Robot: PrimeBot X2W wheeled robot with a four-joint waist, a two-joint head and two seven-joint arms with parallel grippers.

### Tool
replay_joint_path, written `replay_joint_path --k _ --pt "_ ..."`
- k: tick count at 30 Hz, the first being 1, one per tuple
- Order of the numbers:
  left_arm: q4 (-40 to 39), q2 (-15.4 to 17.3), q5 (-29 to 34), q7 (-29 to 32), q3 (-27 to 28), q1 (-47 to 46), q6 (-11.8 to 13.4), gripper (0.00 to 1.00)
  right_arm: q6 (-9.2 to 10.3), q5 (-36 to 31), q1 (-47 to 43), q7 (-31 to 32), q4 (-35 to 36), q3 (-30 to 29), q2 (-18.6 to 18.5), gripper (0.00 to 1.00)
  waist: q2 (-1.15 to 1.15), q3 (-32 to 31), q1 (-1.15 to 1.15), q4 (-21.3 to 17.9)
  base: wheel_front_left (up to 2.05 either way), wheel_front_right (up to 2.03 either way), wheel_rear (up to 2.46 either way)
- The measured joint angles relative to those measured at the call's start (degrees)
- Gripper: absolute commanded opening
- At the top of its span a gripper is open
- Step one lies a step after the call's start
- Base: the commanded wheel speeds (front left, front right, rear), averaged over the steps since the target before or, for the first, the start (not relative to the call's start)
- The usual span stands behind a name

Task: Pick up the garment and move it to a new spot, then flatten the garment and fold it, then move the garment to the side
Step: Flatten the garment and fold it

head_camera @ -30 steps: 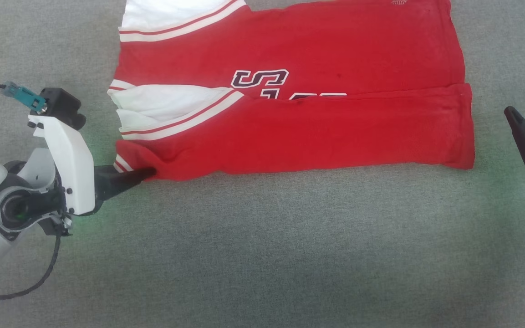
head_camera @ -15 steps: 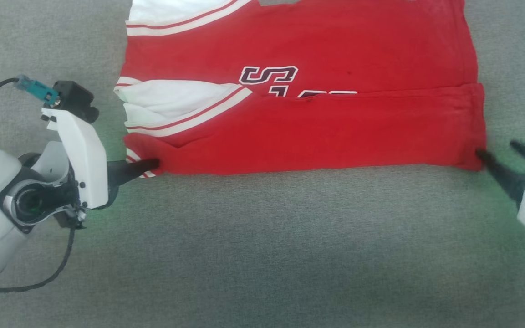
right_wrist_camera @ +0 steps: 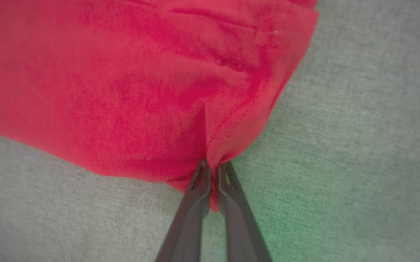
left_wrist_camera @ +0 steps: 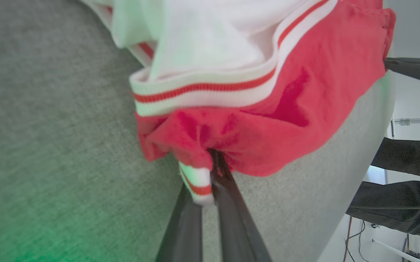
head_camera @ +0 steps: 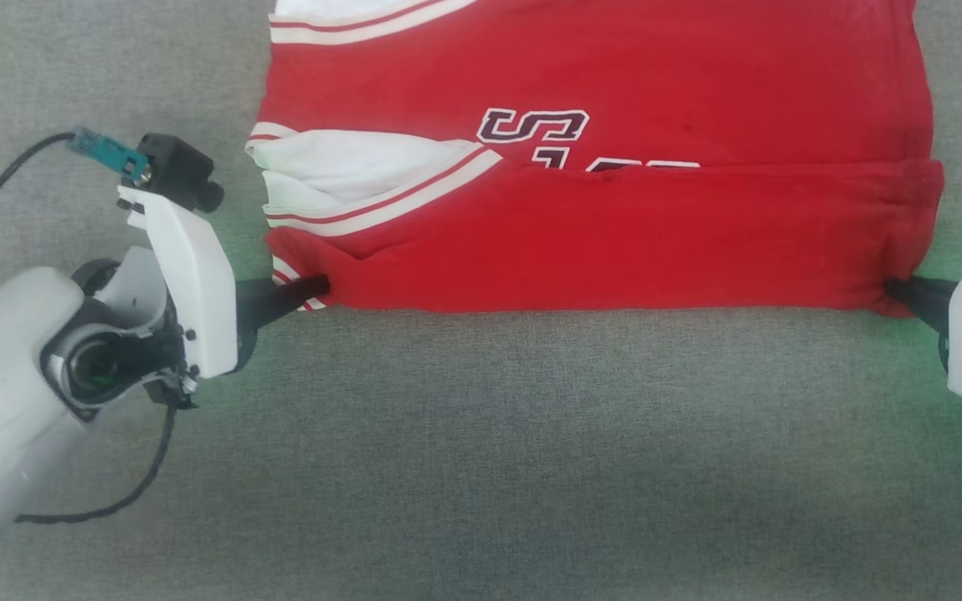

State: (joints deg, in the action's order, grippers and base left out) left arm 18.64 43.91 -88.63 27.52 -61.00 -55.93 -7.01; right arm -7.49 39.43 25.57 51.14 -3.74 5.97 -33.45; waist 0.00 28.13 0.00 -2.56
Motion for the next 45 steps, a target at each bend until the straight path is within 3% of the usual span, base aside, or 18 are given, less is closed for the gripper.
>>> replay_joint_path --k 6,15,21,22,23,24,25,26,30,35,41,45 --pt "-1.1 0.3 0.4 -3.4 0.0 2.9 -0.2 0.0 -0.02 0.6 -1.8 -0.5 -0.1 -0.7 -0.5 0.0 0.0 -2.3 0.0 0.5 0.0 0.0 0.0" --pt "-14.7 7.8 -0.4 -10.7 -0.8 15.0 -0.3 0.0 -0.02 3.8 -8.7 0.6 0.1 -1.4 -4.9 0.0 0.0 -7.4 0.0 1.8 0.0 0.0 0.0" --pt "-20.7 9.6 0.0 -13.9 -1.6 19.4 1.4 0.0 -0.01 5.0 -14.7 -0.4 1.0 -3.9 -6.8 0.0 0.0 -8.6 0.0 3.6 0.0 0.0 0.0" --pt "-21.1 9.5 0.0 -14.4 -1.7 19.8 1.8 0.03 -0.01 4.9 -15.6 -1.2 1.4 -4.5 -6.8 0.2 0.0 -8.7 0.0 3.8 0.0 0.0 0.0" --pt "-21.2 9.5 0.1 -15.2 -1.5 20.0 2.2 0.25 -0.02 4.4 -16.4 -2.6 2.1 -5.2 -6.7 0.68 0.0 -8.9 0.0 3.9 0.0 0.0 0.0" --pt "-21.2 9.4 0.2 -16.1 -1.3 20.2 2.5 0.45 -0.02 3.9 -16.7 -4.3 2.4 -6.7 -6.2 1.0 0.0 -9.0 0.0 4.0 0.0 0.0 0.0" --pt "-21.1 9.4 0.3 -16.7 -1.1 20.4 2.8 0.8 -0.02 3.6 -17.0 -5.4 2.7 -7.8 -5.9 1.0 0.0 -9.1 0.0 4.1 0.0 0.0 0.0" --pt "-21.0 9.5 0.4 -17.3 -0.9 20.6 3.0 1.0 -0.01 3.1 -17.3 -6.4 3.5 -8.3 -5.6 1.0 0.0 -9.2 0.0 4.1 0.0 0.0 0.0" --pt "-20.7 11.6 0.6 -20.5 1.1 20.7 3.6 1.0 0.0 0.3 -17.8 -11.9 6.3 -10.5 -4.4 1.0 0.0 -9.6 0.0 3.4 0.0 0.0 0.0" --pt "-18.2 13.6 1.1 -26.8 6.2 18.9 5.8 1.0 0.0 -4.1 -14.6 -23.0 9.7 -10.5 -1.1 1.0 0.0 -9.4 0.0 2.1 0.0 0.0 0.0" --pt "-7.9 10.0 3.6 -34.3 12.4 10.8 5.2 1.0 0.0 -8.3 -10.1 -34.6 10.4 -9.0 5.7 1.0 0.0 -8.1 0.0 0.1 0.0 0.0 0.0" --pt "0.9 6.8 8.2 -35.7 12.9 3.8 5.4 1.0 0.0 -10.5 -8.2 -42.3 11.0 -8.9 10.2 1.0 0.0 -6.6 0.0 -2.2 0.0 0.0 0.0"
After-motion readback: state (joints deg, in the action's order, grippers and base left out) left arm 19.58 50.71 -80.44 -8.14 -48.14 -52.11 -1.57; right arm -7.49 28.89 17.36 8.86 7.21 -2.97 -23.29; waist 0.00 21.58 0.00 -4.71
